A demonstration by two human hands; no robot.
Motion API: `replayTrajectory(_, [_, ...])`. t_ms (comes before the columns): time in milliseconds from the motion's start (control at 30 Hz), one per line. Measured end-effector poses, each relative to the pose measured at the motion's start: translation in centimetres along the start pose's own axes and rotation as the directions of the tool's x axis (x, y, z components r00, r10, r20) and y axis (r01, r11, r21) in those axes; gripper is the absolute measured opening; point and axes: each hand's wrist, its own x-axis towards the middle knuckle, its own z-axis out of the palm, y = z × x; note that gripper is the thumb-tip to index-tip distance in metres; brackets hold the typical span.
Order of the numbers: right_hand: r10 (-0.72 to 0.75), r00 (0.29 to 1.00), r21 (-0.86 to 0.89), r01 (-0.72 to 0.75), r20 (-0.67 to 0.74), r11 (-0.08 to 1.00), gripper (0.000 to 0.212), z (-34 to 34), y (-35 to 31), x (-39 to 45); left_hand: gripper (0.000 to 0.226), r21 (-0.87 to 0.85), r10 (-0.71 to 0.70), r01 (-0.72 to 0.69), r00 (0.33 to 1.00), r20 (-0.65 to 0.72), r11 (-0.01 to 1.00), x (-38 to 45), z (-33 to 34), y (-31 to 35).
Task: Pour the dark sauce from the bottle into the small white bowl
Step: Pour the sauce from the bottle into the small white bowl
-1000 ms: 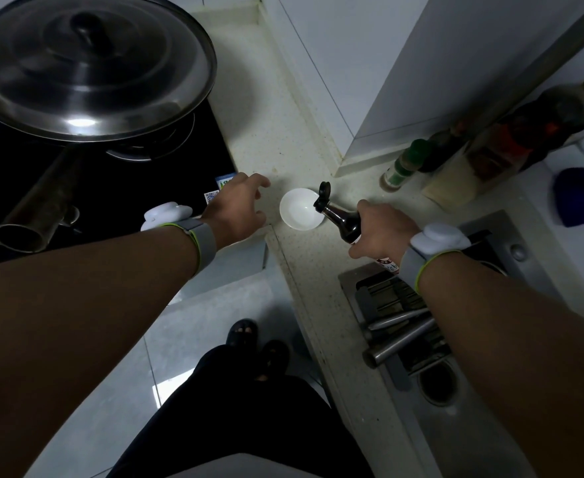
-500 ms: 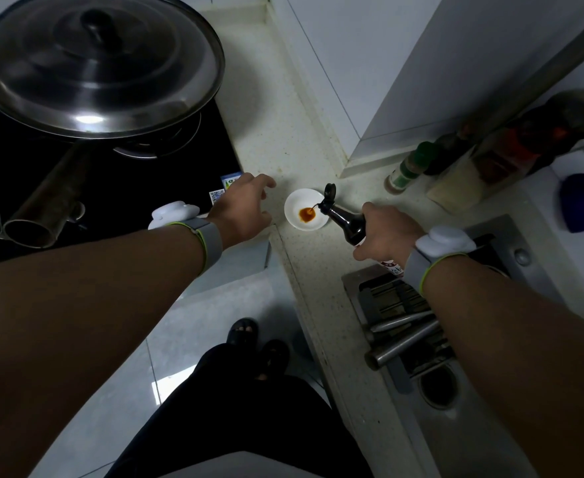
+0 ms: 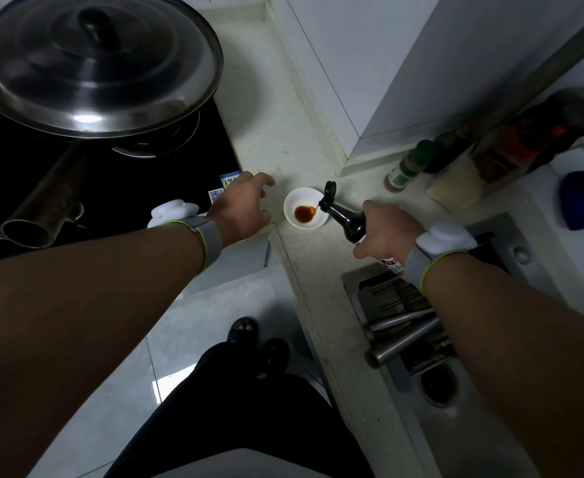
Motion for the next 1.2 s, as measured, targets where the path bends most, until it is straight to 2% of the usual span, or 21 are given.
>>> replayTrajectory(1200, [0.004,1.000,-0.008,-0.004,0.011,1.000,0.059,-0.38,-0.33,-0.29,0.060,-0.003,0.000,0.000,1.000,-0.013,1.000,0.19,0.08,0.07])
